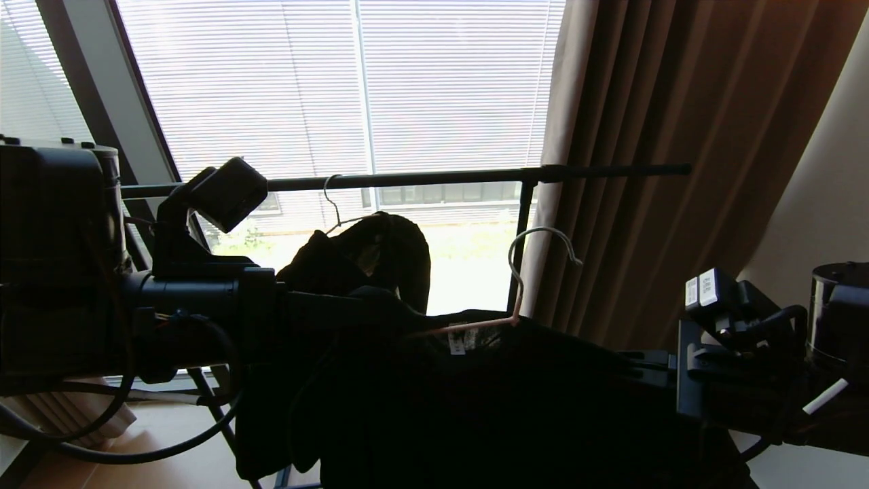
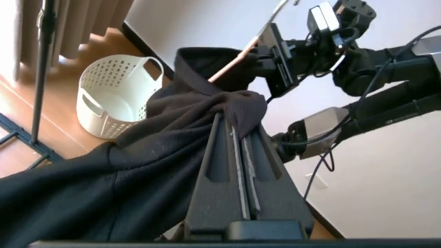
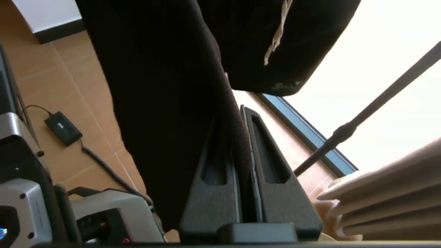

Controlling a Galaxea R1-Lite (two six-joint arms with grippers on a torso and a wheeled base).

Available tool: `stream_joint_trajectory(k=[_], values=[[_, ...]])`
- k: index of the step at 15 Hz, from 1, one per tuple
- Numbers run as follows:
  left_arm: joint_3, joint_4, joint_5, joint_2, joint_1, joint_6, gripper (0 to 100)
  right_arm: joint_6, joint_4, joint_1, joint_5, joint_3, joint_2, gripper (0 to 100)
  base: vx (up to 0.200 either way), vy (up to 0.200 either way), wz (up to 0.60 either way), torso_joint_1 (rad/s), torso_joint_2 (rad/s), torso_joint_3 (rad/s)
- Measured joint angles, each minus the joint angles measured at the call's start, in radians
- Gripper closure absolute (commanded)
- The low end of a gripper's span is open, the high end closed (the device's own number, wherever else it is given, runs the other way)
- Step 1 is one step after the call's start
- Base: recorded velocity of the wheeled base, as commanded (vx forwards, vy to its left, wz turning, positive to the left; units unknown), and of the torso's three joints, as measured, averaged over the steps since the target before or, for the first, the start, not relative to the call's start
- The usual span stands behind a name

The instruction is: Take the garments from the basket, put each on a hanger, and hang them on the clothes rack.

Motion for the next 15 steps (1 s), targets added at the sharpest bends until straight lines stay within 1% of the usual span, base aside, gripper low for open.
stream_joint_trajectory(k=[3, 5, 6, 7, 9, 11, 12, 13, 14, 15], values=[[-0.018, 0.0, 0.0, 0.006, -0.037, 0.0, 100, 0.045, -0.075, 0.053, -0.058, 0.017, 0.035, 100, 0.0, 0.0, 0.0, 0.0, 0.0, 0.0], [-0.03, 0.0, 0.001, 0.015, -0.057, 0.0, 100, 0.06, -0.131, 0.084, -0.119, 0.032, 0.062, 100, 0.0, 0.0, 0.0, 0.0, 0.0, 0.0], [-0.033, 0.0, 0.001, 0.018, -0.062, 0.0, 100, 0.076, -0.144, 0.093, -0.127, 0.037, 0.074, 100, 0.0, 0.0, 0.0, 0.0, 0.0, 0.0], [-0.034, 0.0, 0.001, 0.021, -0.068, 0.0, 100, 0.101, -0.153, 0.106, -0.13, 0.039, 0.084, 100, 0.0, 0.0, 0.0, 0.0, 0.0, 0.0], [-0.04, 0.0, 0.0, 0.024, -0.079, 0.0, 100, 0.115, -0.155, 0.128, -0.151, 0.039, 0.099, 100, 0.0, 0.0, 0.0, 0.0, 0.0, 0.0], [-0.044, 0.001, 0.008, 0.027, -0.08, 0.0, 100, 0.116, -0.156, 0.141, -0.208, 0.039, 0.117, 100, 0.0, 0.0, 0.0, 0.0, 0.0, 0.0], [-0.047, 0.009, 0.018, 0.027, -0.074, 0.0, 100, 0.115, -0.156, 0.148, -0.225, 0.039, 0.122, 100, 0.0, 0.0, 0.0, 0.0, 0.0, 0.0], [-0.056, 0.025, 0.023, 0.027, -0.065, 0.001, 100, 0.114, -0.156, 0.152, -0.24, 0.039, 0.125, 100, 0.0, 0.0, 0.0, 0.0, 0.0, 0.0], [-0.073, 0.065, 0.031, 0.027, -0.053, 0.002, 100, 0.114, -0.156, 0.154, -0.264, 0.037, 0.126, 100, 0.0, 0.0, 0.0, 0.0, 0.0, 0.0], [-0.102, 0.129, 0.056, 0.027, -0.043, 0.007, 100, 0.115, -0.157, 0.158, -0.296, 0.034, 0.126, 100, 0.0, 0.0, 0.0, 0.0, 0.0, 0.0]])
